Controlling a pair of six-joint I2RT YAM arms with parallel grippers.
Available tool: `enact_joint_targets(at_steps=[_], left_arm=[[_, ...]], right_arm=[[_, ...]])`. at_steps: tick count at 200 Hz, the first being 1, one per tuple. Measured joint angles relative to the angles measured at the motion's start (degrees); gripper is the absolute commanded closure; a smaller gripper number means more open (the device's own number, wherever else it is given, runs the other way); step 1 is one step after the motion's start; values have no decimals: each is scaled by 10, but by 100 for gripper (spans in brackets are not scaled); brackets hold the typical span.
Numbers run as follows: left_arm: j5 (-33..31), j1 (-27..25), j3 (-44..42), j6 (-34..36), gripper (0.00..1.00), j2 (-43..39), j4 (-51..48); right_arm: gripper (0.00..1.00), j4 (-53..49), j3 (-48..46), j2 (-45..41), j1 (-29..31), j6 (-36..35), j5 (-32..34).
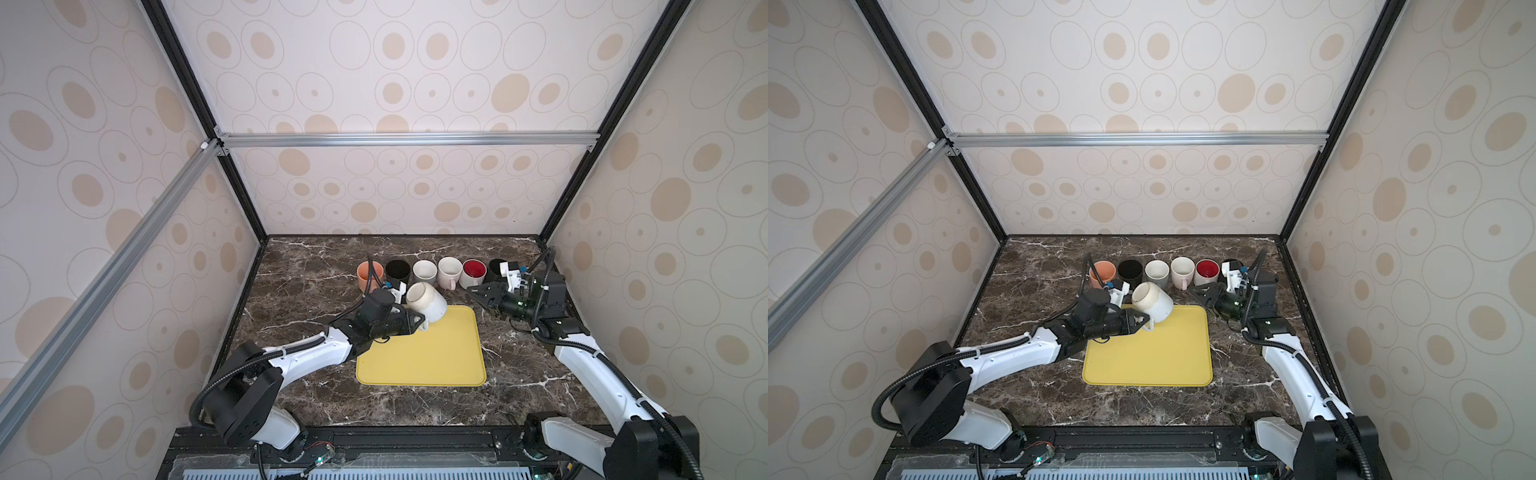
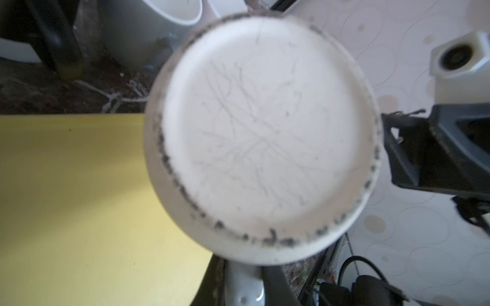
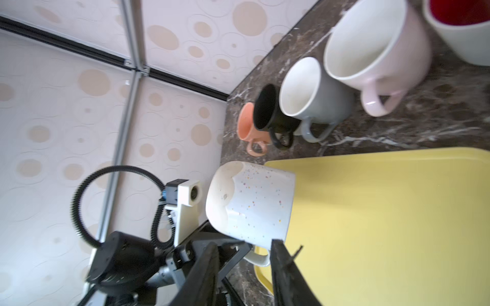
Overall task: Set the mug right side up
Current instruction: 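Lift and tilt the cream mug toward the right gripper while right approaches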
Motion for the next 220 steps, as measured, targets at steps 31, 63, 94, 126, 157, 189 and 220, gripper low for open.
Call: enact_joint_targets(at_steps=[31, 63, 94, 126, 157, 189, 220], left_arm=[[7, 22, -9, -45, 100, -33, 79], [18, 35, 0, -68, 100, -37, 135], [39, 49, 0, -98, 100, -37, 181], [52, 74, 0, -136, 100, -37, 238], [58, 92, 0, -176, 100, -37, 294], [66, 102, -5, -206, 100, -37, 347], [69, 109, -24, -235, 100, -37, 396]], right_arm=[[60, 37, 16, -30, 12, 34, -28], [60, 35, 74, -38, 63, 36, -28], [61, -2, 125, -49, 123, 29, 9], [63, -29, 150, -60, 195, 9, 69], [63, -49, 172, -36, 258, -16, 120], [62, -63, 193, 2, 303, -40, 160], [61, -65, 201, 21, 316, -48, 177]])
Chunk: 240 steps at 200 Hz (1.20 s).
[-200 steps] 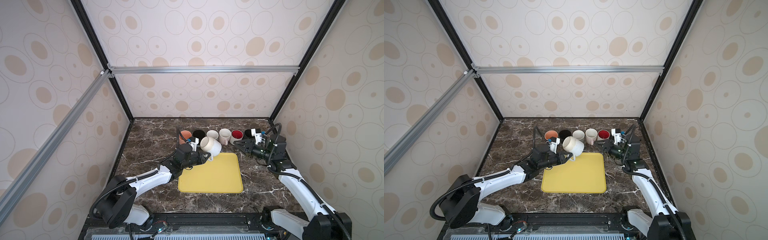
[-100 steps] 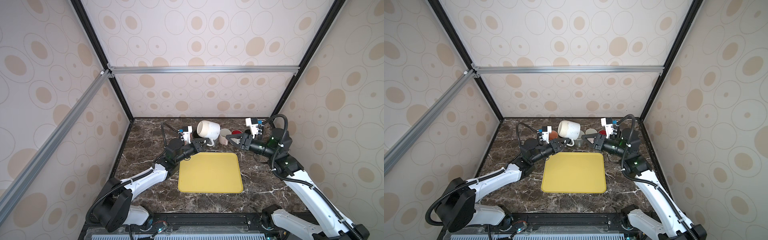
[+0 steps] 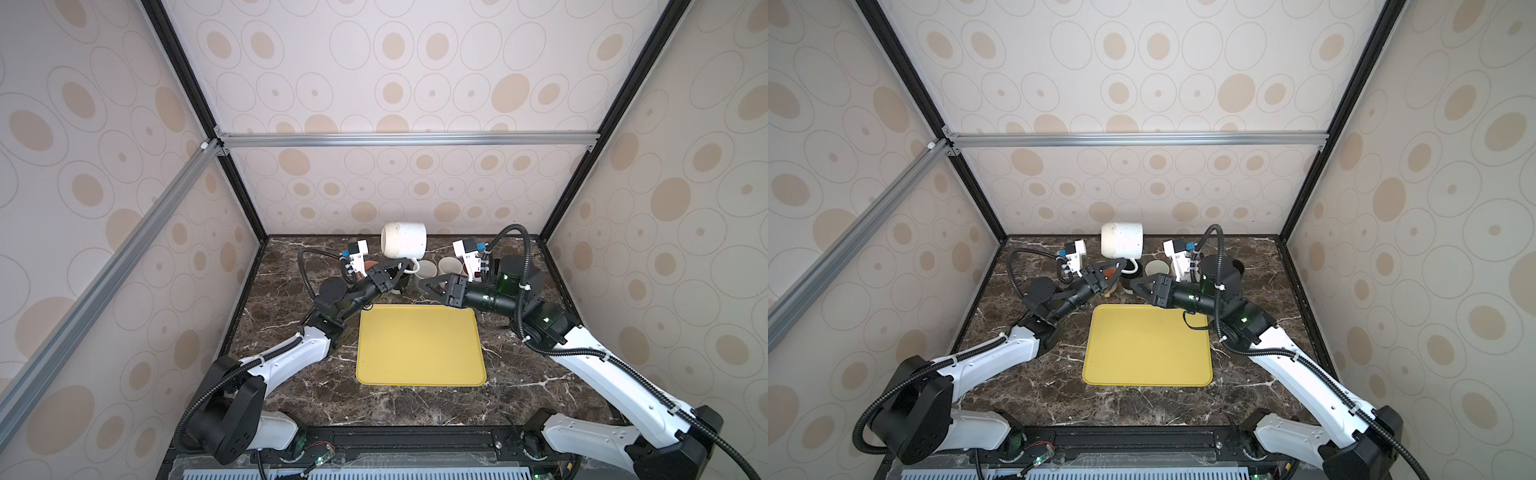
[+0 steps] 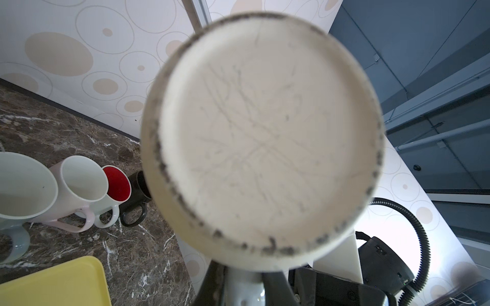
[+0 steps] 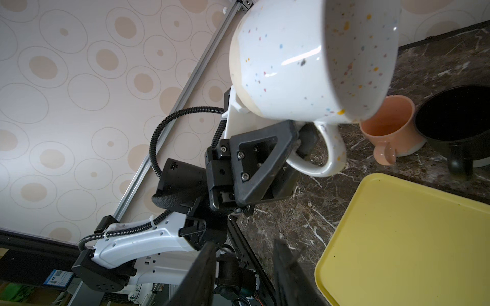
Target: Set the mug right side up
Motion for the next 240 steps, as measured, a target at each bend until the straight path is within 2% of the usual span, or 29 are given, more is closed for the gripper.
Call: enact_joint_targets(at_steps=[34, 95, 188, 240], left_arm=[[2, 5, -10, -27, 100, 0, 35], [8, 5, -10, -34, 100, -17, 68], [24, 5, -13, -64, 100, -15, 125], [28, 3, -16, -82, 100, 1, 157]], right_arm=[[61, 5, 5, 17, 1, -4, 13], [60, 22, 39, 50, -3, -13, 23], [61, 91, 43, 81, -20, 3, -14], [69, 127, 45, 96, -24, 23, -35]])
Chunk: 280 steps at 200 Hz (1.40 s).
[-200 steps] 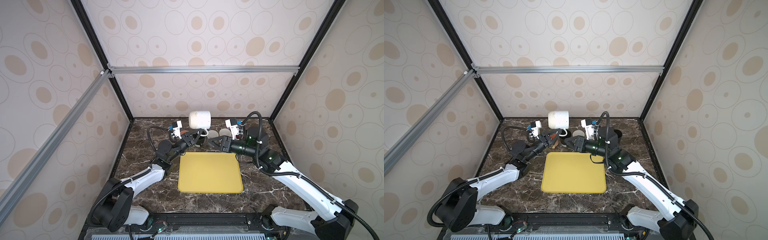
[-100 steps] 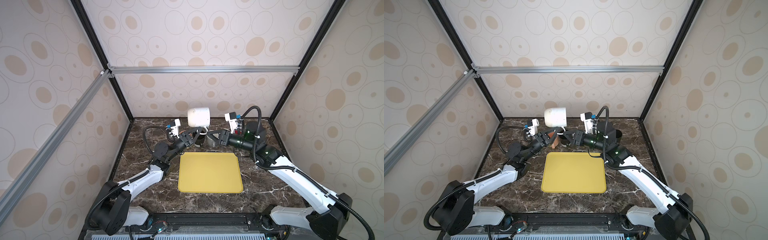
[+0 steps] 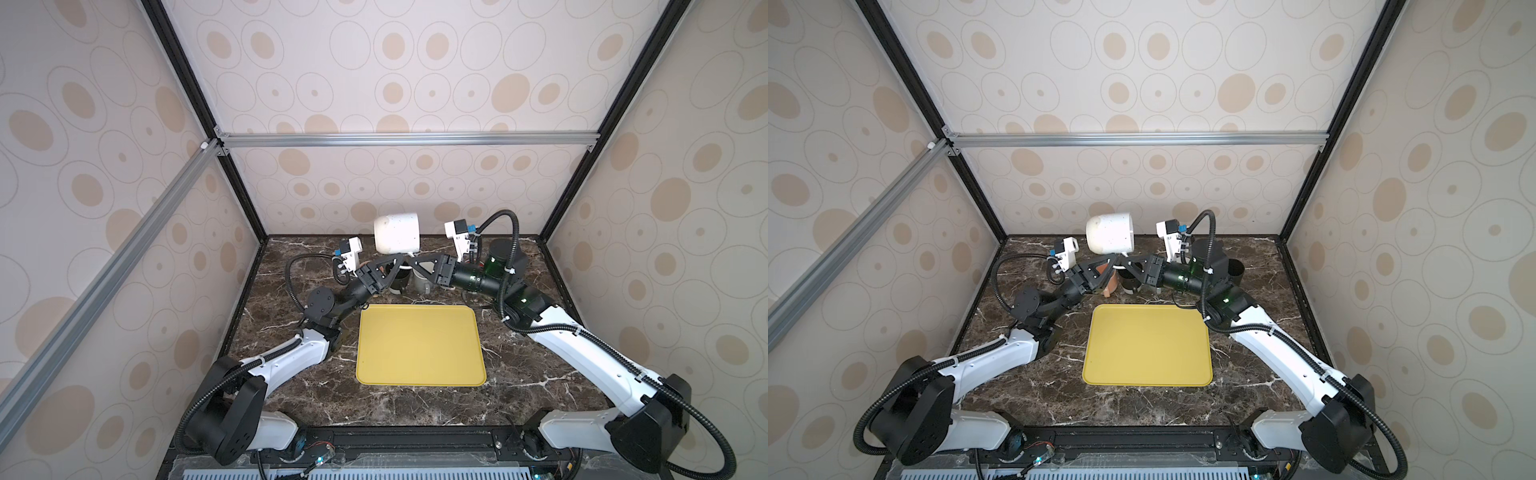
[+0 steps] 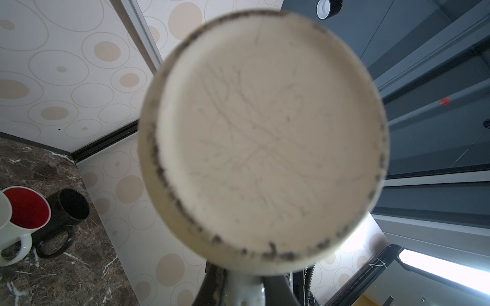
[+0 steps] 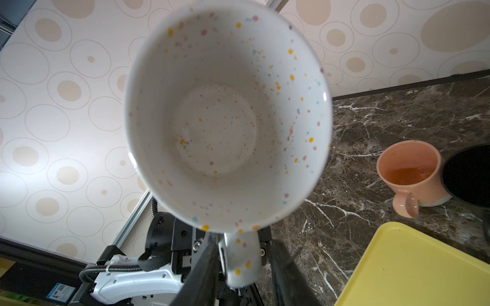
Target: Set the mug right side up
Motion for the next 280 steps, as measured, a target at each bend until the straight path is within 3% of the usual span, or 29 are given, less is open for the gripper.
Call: enact_joint_targets(at_steps=[103, 130, 173, 180, 196, 201, 211, 248, 280], left_arm=[[-3, -4, -2, -10, 100, 15, 22], [-7, -4, -5, -25, 100, 17, 23], [-9, -4, -6, -29, 100, 22, 26], [-9, -4, -6, -28, 86, 22, 23], [-7, -1, -6, -11, 37, 22, 13], [-4, -2, -5, -5, 18, 22, 10], [1, -2, -4, 11, 2, 18, -6], [9, -1, -4, 78, 0, -19, -107], [-14, 5, -22, 160, 0, -108, -259]], right_arm=[[75, 40, 5, 31, -4, 31, -23], [100, 44, 6, 36, -5, 28, -32], [100, 45, 9, 42, -7, 28, -36], [100, 44, 12, 46, -7, 29, -37], [100, 37, 17, 53, -8, 34, -37], [100, 33, 17, 56, -7, 37, -35], [100, 23, 17, 62, -7, 41, -36], [100, -3, 17, 88, -7, 54, -31], [100, -7, 31, 107, -5, 61, -31]])
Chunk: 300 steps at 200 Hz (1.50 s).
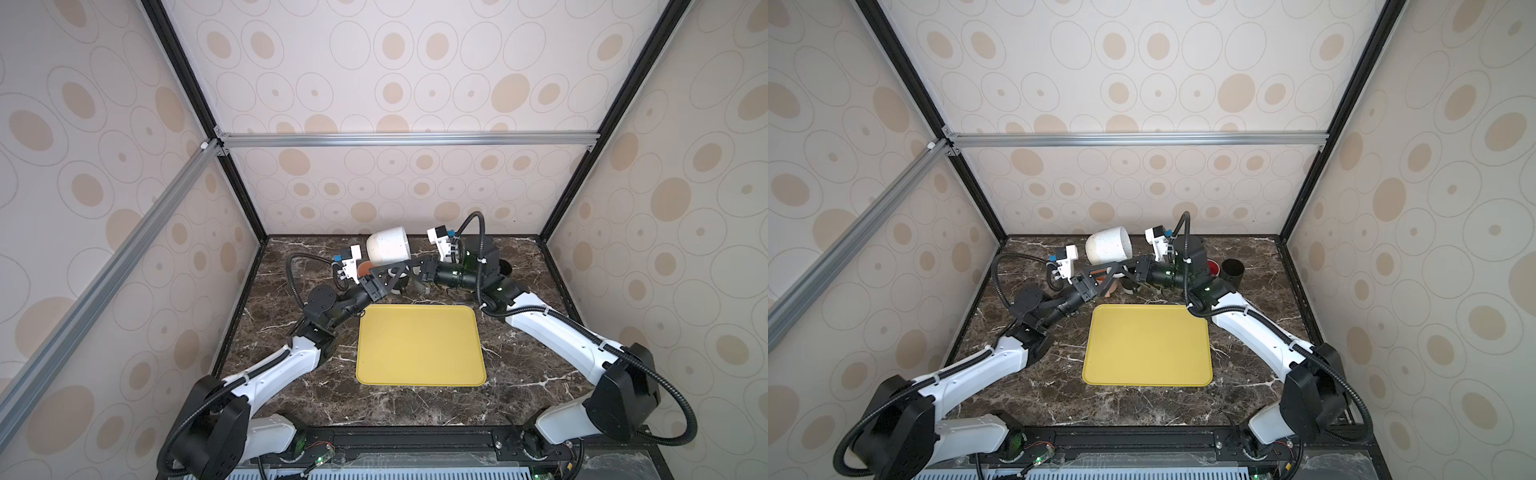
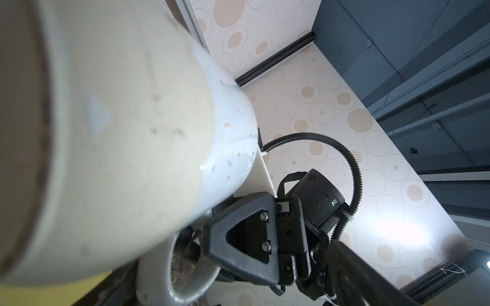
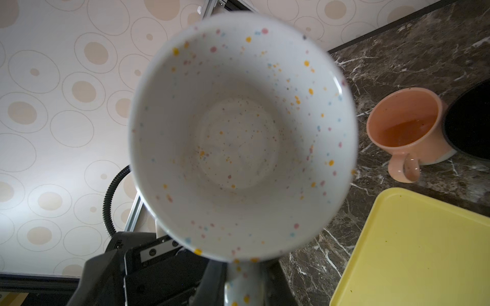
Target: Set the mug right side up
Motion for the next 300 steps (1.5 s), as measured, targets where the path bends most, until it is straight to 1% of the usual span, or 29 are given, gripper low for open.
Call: enact_joint_targets(at_steps=[20, 35, 55, 75, 94, 114, 133, 173, 199, 220, 233, 253, 300], left_arm=[[-46, 3, 7, 70, 0, -65, -138], [-102, 7, 26, 119, 0, -105, -257], [-180, 26, 50, 170, 0, -148, -394], [-220, 67, 56, 203, 0, -179, -477], [-234, 110, 56, 218, 0, -193, -523], [-234, 148, 49, 218, 0, -199, -534], [-212, 188, 26, 202, 0, -209, -525], [-190, 281, 7, 165, 0, -212, -533], [-193, 314, -6, 158, 0, -232, -544], [-194, 329, -10, 158, 0, -250, -550], [-192, 331, -15, 158, 0, -259, -550], [-184, 332, -25, 156, 0, -263, -547], [-162, 333, -47, 152, 0, -263, -536]], right_arm=[[100, 1, 16, 18, 0, 3, 1], [100, -1, 26, 32, 1, 3, 5], [100, -38, 57, 55, 4, -11, 21], [100, -90, 100, 80, 17, -39, 53], [100, -153, 156, 110, 38, -74, 94], [100, -226, 230, 151, 70, -121, 160], [100, -282, 301, 195, 101, -160, 217], [100, -401, 495, 327, 167, -233, 365], [100, -464, 633, 424, 203, -272, 445], [100, -493, 721, 489, 221, -289, 485], [100, -501, 745, 514, 227, -296, 505], [100, -507, 749, 532, 229, -301, 522], [100, -507, 761, 562, 223, -301, 539]])
